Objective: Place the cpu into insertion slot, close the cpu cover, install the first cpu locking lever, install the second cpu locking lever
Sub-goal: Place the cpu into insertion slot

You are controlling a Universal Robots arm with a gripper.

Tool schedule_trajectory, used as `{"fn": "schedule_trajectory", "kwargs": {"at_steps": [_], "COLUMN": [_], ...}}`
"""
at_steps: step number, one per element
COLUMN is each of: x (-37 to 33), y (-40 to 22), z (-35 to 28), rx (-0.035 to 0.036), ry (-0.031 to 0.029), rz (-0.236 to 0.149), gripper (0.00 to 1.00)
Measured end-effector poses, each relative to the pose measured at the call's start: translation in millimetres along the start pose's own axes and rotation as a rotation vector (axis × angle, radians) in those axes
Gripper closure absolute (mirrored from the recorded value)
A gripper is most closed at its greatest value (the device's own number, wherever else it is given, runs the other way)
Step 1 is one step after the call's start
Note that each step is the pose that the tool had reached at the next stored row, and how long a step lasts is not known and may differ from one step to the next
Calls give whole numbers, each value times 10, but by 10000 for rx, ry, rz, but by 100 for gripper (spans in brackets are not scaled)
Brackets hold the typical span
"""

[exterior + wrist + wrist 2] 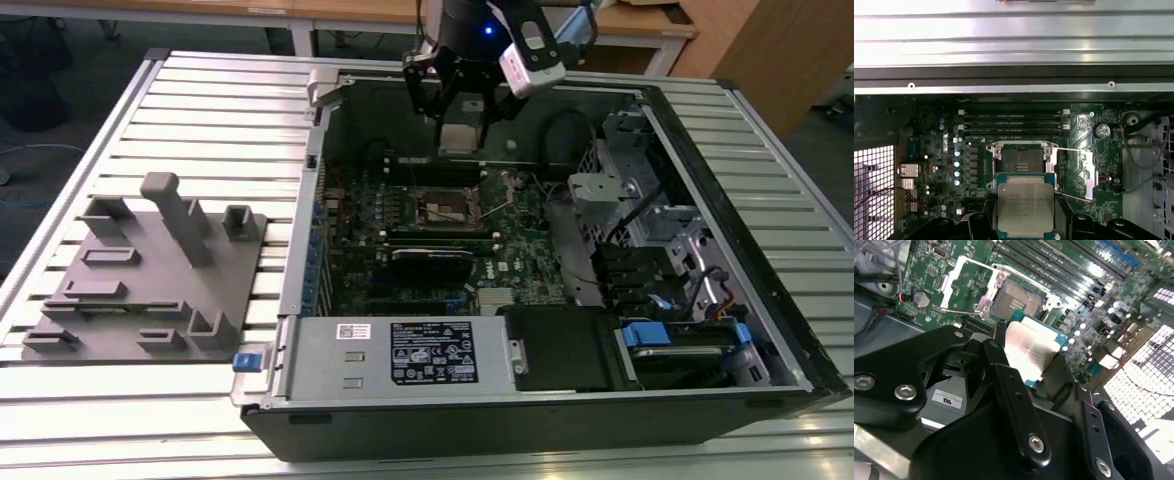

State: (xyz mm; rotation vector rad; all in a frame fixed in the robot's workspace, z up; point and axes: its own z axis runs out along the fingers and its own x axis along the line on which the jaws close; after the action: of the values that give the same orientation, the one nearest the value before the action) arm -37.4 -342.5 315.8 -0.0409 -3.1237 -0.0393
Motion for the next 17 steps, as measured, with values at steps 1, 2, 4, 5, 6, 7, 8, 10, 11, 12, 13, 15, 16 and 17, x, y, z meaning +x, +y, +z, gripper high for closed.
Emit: {"fn": "schedule_trajectory", "kwargs": {"at_steps": [1, 2, 4, 5, 6, 7, 8, 10, 11, 12, 13, 15, 16, 17], "x": [0, 0, 0, 0, -1, -1, -1, -1, -1, -1, -1, -1, -1, -2], "y": [0, 0, 0, -1, -1, -1, -1, -2, -2, -2, -2, -2, -2, -2], "z": [8, 15, 25, 30, 36, 46, 56, 69, 70, 70, 70, 71, 71, 72], "rx": [-62, -100, -107, -106, -106, -106, -106, -106, -105, -104, -104, -106, -106, -106], "ry": [1, 1, 1, 2, 2, 2, 2, 3, 3, 3, 4, 3, 3, 2], "rz": [-1, -2, -1, -1, -2, -2, -2, -3, -2, -2, -2, -2, -2, -2], "gripper": [46, 46, 46, 46, 46, 46, 46, 46, 46, 46, 46, 46, 46, 46]}}
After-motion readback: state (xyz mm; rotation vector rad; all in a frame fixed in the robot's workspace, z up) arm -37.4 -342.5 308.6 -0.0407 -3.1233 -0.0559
